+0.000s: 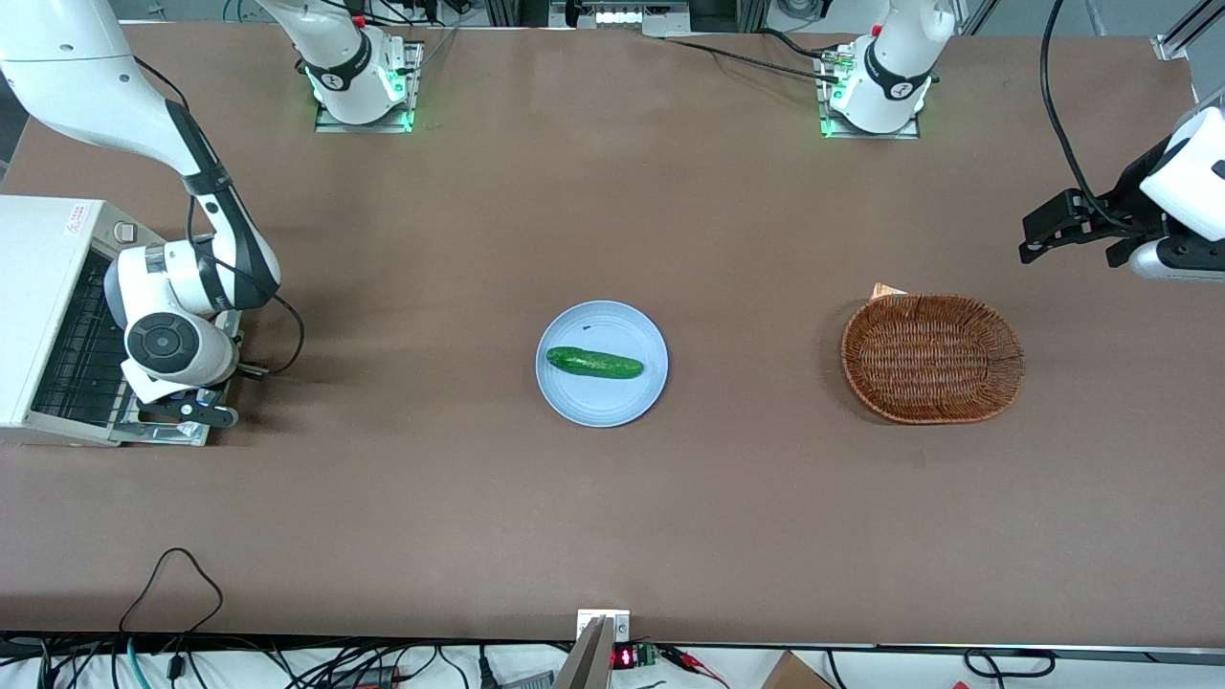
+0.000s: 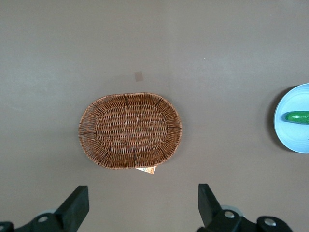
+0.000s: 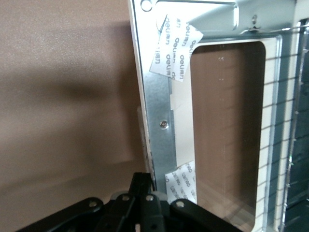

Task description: Open oven door with right arm only

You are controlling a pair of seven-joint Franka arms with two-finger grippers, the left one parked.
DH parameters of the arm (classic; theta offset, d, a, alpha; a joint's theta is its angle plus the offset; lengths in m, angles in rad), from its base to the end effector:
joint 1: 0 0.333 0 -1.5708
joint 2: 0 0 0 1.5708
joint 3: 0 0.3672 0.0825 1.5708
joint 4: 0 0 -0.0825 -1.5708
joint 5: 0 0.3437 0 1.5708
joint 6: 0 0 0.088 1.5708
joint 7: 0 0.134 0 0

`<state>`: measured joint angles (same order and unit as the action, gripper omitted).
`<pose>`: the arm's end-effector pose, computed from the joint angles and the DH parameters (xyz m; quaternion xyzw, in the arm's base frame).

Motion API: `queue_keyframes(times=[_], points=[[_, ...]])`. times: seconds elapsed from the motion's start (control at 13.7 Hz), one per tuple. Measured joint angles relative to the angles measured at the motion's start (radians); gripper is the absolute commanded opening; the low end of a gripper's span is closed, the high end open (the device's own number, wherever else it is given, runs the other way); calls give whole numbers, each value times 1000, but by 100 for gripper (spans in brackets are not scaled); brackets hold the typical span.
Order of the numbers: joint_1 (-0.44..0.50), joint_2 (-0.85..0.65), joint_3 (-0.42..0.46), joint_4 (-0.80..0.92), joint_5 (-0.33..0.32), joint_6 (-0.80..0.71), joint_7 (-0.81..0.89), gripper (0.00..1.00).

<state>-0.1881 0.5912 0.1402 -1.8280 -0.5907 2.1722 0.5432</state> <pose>0.6195 -0.0714 0.2444 0.9722 -0.1020 -0.0628 0.2014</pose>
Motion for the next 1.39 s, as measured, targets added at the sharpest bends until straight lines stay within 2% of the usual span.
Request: queue_keyframes(times=[0.88, 1.39], points=[[-2, 30, -4, -6, 10, 23, 0, 0], [1, -61, 88, -2, 168, -8, 6, 0]])
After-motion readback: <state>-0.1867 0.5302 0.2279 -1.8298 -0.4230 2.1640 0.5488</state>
